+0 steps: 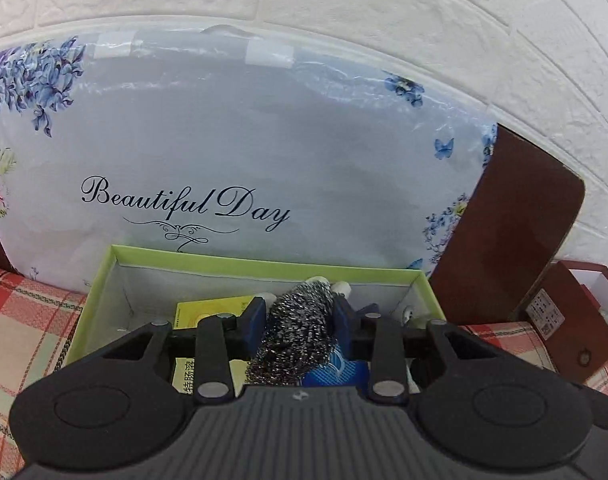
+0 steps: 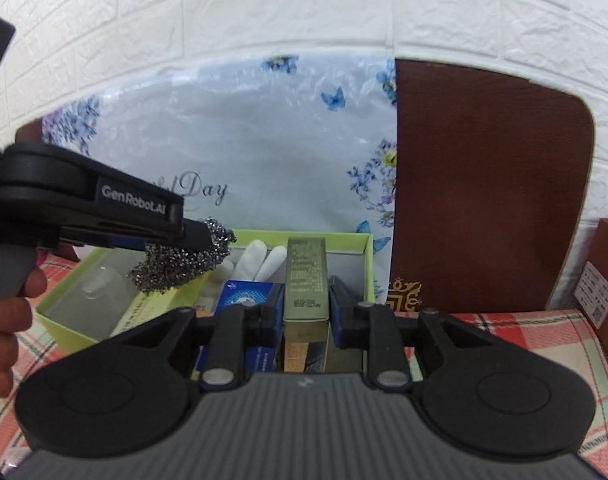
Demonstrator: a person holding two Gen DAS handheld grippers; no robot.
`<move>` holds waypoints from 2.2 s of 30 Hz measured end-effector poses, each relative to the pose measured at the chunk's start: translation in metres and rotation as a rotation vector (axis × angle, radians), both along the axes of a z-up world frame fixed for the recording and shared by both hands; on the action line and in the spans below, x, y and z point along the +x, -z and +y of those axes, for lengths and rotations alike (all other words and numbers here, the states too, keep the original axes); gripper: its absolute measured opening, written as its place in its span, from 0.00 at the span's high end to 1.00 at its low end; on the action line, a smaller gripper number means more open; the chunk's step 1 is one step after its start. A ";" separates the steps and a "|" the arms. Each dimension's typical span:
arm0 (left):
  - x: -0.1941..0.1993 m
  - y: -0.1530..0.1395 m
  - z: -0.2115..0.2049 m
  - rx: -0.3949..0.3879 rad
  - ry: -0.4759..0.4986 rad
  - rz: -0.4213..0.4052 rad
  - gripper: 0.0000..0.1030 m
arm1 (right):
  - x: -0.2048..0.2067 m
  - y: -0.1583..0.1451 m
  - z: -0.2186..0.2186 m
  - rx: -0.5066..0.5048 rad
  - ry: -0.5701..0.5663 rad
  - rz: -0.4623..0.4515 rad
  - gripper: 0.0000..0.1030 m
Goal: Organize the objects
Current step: 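Carry the scrubber and olive-green box into the lime-green box and release, then grasp the clear plastic tube with the left gripper while the right gripper grasps the toothpick bag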
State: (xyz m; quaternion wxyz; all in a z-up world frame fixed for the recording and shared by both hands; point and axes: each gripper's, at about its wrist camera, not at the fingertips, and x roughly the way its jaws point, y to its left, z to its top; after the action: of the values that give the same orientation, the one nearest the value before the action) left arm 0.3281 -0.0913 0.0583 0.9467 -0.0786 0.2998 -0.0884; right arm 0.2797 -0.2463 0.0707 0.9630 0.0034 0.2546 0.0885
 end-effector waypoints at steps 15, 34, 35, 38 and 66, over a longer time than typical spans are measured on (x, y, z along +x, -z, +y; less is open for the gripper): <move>-0.098 -0.033 0.000 0.144 0.002 -0.100 0.15 | -0.105 -0.020 -0.007 0.024 0.016 -0.094 0.00; -0.210 0.021 0.035 0.202 -0.092 0.044 0.13 | -0.225 0.037 0.005 0.124 0.059 0.137 0.00; -0.211 0.023 0.037 0.201 -0.094 0.050 0.13 | -0.228 0.039 0.006 0.125 0.058 0.146 0.00; -0.217 0.028 0.044 0.194 -0.103 0.065 0.13 | -0.234 0.042 0.011 0.124 0.055 0.168 0.00; -0.220 0.099 0.073 0.063 0.260 0.142 0.72 | -0.235 0.062 -0.030 0.011 0.194 0.170 0.00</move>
State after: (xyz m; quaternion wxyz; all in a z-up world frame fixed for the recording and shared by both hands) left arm 0.1085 -0.0183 -0.0406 0.9057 -0.0154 0.3762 -0.1948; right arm 0.0449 -0.2762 0.0091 0.9419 0.0409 0.3335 -0.0042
